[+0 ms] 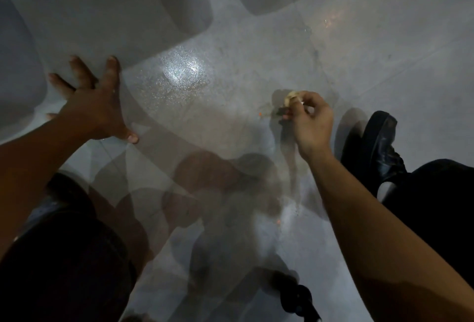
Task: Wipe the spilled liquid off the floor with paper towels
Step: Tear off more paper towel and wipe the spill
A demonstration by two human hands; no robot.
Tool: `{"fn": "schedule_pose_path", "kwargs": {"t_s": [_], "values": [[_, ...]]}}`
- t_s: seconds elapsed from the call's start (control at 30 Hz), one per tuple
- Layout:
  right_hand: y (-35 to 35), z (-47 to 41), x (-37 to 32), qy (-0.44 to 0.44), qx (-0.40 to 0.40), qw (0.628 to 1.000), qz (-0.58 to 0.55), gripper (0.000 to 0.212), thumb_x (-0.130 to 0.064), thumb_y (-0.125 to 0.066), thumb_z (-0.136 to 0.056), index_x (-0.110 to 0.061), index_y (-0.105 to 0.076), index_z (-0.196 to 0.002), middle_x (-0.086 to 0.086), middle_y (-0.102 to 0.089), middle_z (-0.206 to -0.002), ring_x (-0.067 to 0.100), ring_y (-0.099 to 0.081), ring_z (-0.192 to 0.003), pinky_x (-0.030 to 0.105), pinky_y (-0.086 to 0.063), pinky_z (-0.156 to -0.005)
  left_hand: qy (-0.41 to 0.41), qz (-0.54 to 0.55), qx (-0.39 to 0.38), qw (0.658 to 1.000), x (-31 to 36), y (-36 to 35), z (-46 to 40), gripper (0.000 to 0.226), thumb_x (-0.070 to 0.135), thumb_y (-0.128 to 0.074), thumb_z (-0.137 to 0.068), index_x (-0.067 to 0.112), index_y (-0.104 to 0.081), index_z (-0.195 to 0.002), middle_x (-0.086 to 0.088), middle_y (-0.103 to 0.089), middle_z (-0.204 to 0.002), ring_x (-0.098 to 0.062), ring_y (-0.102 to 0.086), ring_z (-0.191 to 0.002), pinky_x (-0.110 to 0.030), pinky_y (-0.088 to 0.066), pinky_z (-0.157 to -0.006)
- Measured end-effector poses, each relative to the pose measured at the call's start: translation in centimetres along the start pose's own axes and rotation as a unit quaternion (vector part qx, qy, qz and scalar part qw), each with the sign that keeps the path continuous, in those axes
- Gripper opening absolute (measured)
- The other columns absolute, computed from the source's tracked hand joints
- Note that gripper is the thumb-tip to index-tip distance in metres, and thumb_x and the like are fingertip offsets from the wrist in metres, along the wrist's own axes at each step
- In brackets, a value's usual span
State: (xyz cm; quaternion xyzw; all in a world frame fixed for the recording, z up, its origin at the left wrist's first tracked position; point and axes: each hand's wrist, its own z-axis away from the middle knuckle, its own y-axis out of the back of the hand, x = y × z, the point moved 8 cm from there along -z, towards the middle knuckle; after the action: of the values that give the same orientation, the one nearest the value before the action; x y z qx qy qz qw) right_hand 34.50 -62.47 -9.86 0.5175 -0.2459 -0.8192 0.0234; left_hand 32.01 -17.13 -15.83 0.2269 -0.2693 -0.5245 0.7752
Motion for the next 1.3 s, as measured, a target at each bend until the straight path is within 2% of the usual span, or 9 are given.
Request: {"fn": "schedule_pose_path", "kwargs": {"t_s": [0.17,0.23,0.33,0.53,0.7,0.83,0.97,1.17,1.3], "values": [[1.1,0.4,-0.5,0.055,-0.024,0.995,0.077,0.006,-0.025,-0.071,-0.087,-0.024,-0.067,-0.092,0.005,-0.072,-0.091,0.026,-0.072,-0.075,0.050,-0.061,-0.071,-0.004,0.007,-0.001,1.000,0.1,0.0,0.1,0.168,0.082,-0.070,-0.004,0.065,0.049,-0.120,-0.016,0.045,-0.157,-0.043,0.042,-0.144,-0.087,0.003,-0.104],[0.3,0.6,-1.6,0.139,-0.044,0.972,0.186,0.018,-0.027,-0.074,-0.081,-0.025,-0.071,-0.098,0.009,-0.068,-0.099,0.020,-0.067,-0.079,0.032,-0.058,-0.079,-0.001,0.001,-0.002,1.000,0.1,0.1,0.1,0.171,0.085,-0.068,0.001,0.064,0.049,-0.122,-0.015,0.045,-0.157,-0.043,0.040,-0.144,-0.088,0.002,-0.104],[-2.6,1.3,-3.0,0.234,-0.112,0.921,0.292,0.030,-0.016,-0.077,-0.081,-0.012,-0.075,-0.111,0.014,-0.062,-0.101,0.015,-0.055,-0.083,-0.002,-0.033,-0.079,-0.006,0.005,-0.009,1.000,-0.1,-0.1,-0.1,0.172,0.090,-0.063,0.004,0.064,0.047,-0.126,-0.014,0.042,-0.160,-0.043,0.040,-0.145,-0.088,0.002,-0.103],[-5.3,0.7,-2.4,0.206,-0.169,0.885,0.382,0.030,-0.024,-0.077,-0.086,-0.013,-0.076,-0.114,0.013,-0.058,-0.112,0.027,-0.062,-0.093,0.021,-0.043,-0.085,-0.003,0.003,-0.011,1.000,-0.1,-0.2,0.0,0.172,0.088,-0.066,0.002,0.064,0.046,-0.127,-0.012,0.043,-0.159,-0.042,0.040,-0.145,-0.088,0.003,-0.103],[-5.8,-0.5,-2.8,0.171,-0.180,0.876,0.414,0.019,-0.029,-0.082,-0.079,-0.018,-0.078,-0.095,0.010,-0.068,-0.099,0.024,-0.065,-0.085,0.022,-0.044,-0.073,-0.002,0.006,-0.010,1.000,-0.3,-0.1,-0.1,0.174,0.092,-0.063,0.005,0.064,0.045,-0.128,-0.012,0.043,-0.160,-0.042,0.040,-0.144,-0.088,0.002,-0.103],[-6.9,-2.7,-2.6,0.041,-0.209,0.867,0.449,0.013,-0.017,-0.083,-0.072,-0.020,-0.070,-0.075,0.003,-0.071,-0.086,0.021,-0.070,-0.080,0.022,-0.053,-0.064,-0.005,0.000,-0.018,1.000,-0.4,-0.2,-0.2,0.176,0.092,-0.064,0.005,0.063,0.046,-0.129,-0.013,0.043,-0.160,-0.043,0.040,-0.145,-0.088,0.002,-0.103],[-7.6,-3.5,-2.9,-0.046,-0.247,0.852,0.460,0.027,-0.017,-0.090,-0.063,-0.012,-0.076,-0.085,0.005,-0.074,-0.084,0.020,-0.073,-0.076,0.032,-0.063,-0.069,0.001,-0.004,-0.013,1.000,0.4,0.3,0.4,0.172,0.081,-0.073,-0.003,0.063,0.050,-0.123,-0.015,0.041,-0.160,-0.043,0.037,-0.146,-0.087,0.001,-0.105],[-7.1,-3.4,-3.1,-0.086,-0.230,0.878,0.411,0.026,-0.013,-0.094,-0.061,-0.012,-0.078,-0.082,0.003,-0.073,-0.077,0.017,-0.073,-0.067,0.035,-0.063,-0.058,0.008,0.001,-0.006,1.000,0.8,0.5,1.2,0.175,0.070,-0.083,-0.016,0.057,0.041,-0.139,-0.018,0.045,-0.156,-0.044,0.038,-0.145,-0.086,0.004,-0.106],[-6.9,-3.1,-3.0,-0.019,-0.244,0.871,0.426,0.017,-0.013,-0.085,-0.071,-0.011,-0.077,-0.085,0.003,-0.073,-0.084,0.019,-0.072,-0.079,0.028,-0.062,-0.072,0.004,0.005,-0.006,1.000,0.6,0.3,0.8,0.173,0.074,-0.081,-0.010,0.063,0.048,-0.125,-0.016,0.046,-0.157,-0.043,0.040,-0.144,-0.086,0.004,-0.105]]}}
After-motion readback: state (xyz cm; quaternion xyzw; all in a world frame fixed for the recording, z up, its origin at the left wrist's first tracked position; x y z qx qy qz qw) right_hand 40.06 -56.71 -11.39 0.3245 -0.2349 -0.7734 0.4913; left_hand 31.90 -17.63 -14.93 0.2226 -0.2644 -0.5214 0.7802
